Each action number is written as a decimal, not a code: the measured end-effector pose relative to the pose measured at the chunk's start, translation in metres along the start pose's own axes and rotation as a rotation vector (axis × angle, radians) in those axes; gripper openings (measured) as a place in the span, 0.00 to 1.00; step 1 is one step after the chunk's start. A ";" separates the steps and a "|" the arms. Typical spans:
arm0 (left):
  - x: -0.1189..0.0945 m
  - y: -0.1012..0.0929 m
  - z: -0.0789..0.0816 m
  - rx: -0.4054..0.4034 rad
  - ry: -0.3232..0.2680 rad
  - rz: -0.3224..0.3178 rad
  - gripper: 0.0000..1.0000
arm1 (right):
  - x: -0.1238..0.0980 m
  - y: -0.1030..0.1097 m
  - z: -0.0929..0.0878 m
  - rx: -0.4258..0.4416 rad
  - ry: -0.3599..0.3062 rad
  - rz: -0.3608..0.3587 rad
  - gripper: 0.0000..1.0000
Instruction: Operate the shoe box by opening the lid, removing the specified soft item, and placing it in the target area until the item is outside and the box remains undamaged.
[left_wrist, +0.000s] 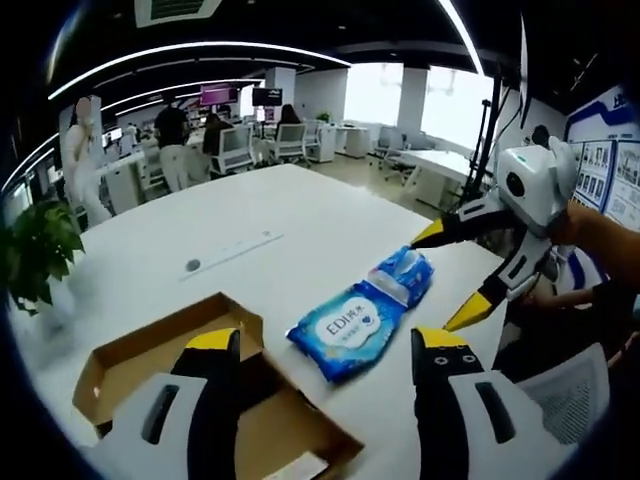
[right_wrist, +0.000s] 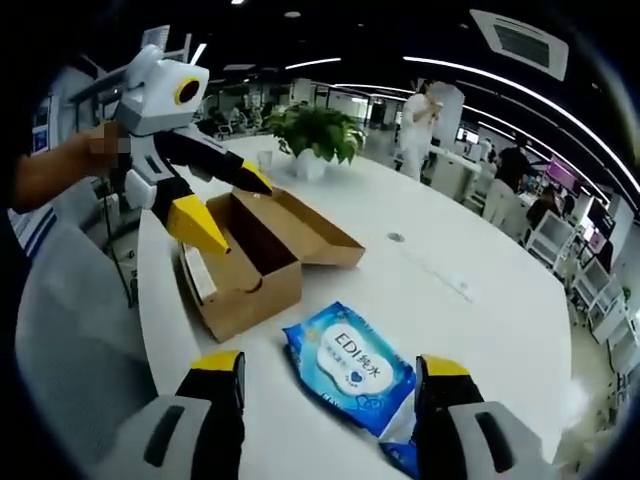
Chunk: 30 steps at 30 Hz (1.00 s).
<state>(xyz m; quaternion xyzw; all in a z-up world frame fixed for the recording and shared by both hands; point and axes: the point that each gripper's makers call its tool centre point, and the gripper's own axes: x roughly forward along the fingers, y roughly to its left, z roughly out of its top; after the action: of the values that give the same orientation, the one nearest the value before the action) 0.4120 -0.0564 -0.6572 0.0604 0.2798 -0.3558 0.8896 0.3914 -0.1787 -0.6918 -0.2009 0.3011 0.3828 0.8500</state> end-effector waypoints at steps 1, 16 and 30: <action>-0.003 0.002 -0.001 0.001 -0.002 0.004 0.75 | 0.001 0.002 0.001 -0.005 0.000 0.008 0.69; -0.042 0.036 -0.021 -0.030 -0.067 0.059 0.84 | 0.030 0.038 0.023 -0.070 -0.014 0.153 0.73; -0.084 0.053 -0.035 -0.072 -0.127 0.104 0.93 | 0.056 0.065 0.042 -0.157 -0.009 0.241 0.72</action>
<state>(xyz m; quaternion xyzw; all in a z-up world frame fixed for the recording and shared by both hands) 0.3822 0.0441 -0.6465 0.0202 0.2317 -0.3019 0.9245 0.3858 -0.0843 -0.7059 -0.2276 0.2885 0.5054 0.7807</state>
